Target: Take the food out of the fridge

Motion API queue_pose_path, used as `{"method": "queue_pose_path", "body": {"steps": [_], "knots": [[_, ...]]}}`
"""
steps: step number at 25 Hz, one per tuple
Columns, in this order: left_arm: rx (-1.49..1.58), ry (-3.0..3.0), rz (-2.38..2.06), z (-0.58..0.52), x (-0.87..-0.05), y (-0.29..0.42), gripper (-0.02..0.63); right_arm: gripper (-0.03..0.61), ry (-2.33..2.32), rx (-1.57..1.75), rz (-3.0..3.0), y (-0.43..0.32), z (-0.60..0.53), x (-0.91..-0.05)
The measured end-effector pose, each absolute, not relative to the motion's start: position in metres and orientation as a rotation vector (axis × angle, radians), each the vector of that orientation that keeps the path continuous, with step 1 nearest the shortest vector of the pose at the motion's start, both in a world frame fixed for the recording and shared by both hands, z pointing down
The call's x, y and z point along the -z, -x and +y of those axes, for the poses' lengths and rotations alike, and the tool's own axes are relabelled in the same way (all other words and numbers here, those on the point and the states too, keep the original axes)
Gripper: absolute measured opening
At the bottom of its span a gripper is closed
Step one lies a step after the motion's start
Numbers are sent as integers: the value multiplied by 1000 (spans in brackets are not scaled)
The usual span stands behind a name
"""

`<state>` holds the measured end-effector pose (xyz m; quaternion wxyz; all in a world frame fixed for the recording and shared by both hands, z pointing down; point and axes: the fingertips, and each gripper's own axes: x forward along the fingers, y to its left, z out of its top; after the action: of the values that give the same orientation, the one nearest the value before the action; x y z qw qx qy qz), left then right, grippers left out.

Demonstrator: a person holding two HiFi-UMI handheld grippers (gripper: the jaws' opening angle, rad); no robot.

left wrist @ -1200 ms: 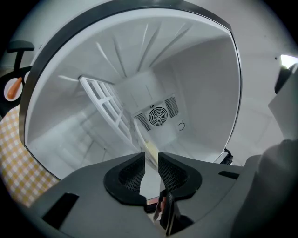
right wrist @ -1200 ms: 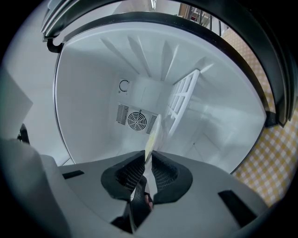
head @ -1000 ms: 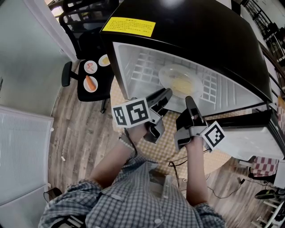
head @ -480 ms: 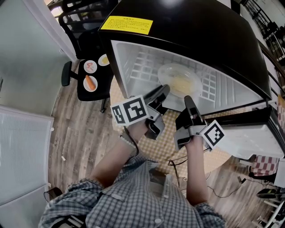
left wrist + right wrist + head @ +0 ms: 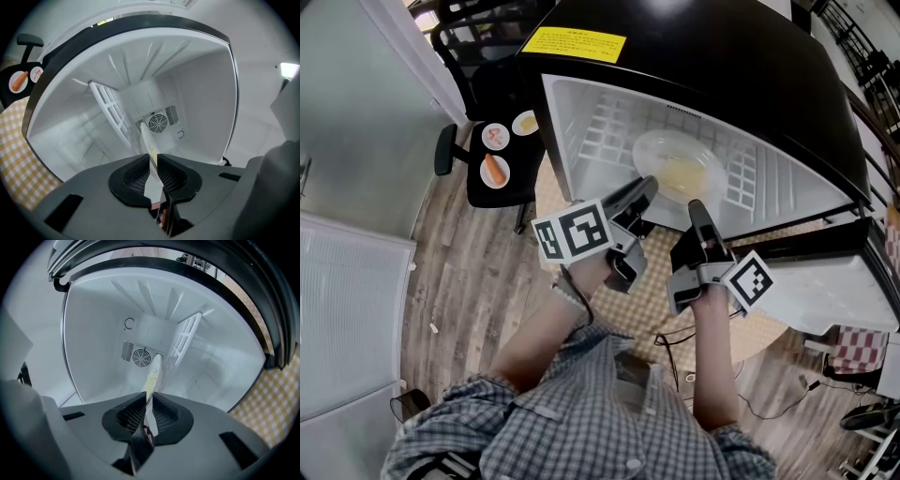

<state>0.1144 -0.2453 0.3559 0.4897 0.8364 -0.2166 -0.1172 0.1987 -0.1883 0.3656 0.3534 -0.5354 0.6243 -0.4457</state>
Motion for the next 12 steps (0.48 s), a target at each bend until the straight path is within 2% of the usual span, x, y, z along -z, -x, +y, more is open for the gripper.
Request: {"method": "queue_pose_path", "body": {"steps": [12], "knots": [[304,-2028,-554,-220,-353,-97,55,37,1352,1170,1675,-183,-168,-361]]}}
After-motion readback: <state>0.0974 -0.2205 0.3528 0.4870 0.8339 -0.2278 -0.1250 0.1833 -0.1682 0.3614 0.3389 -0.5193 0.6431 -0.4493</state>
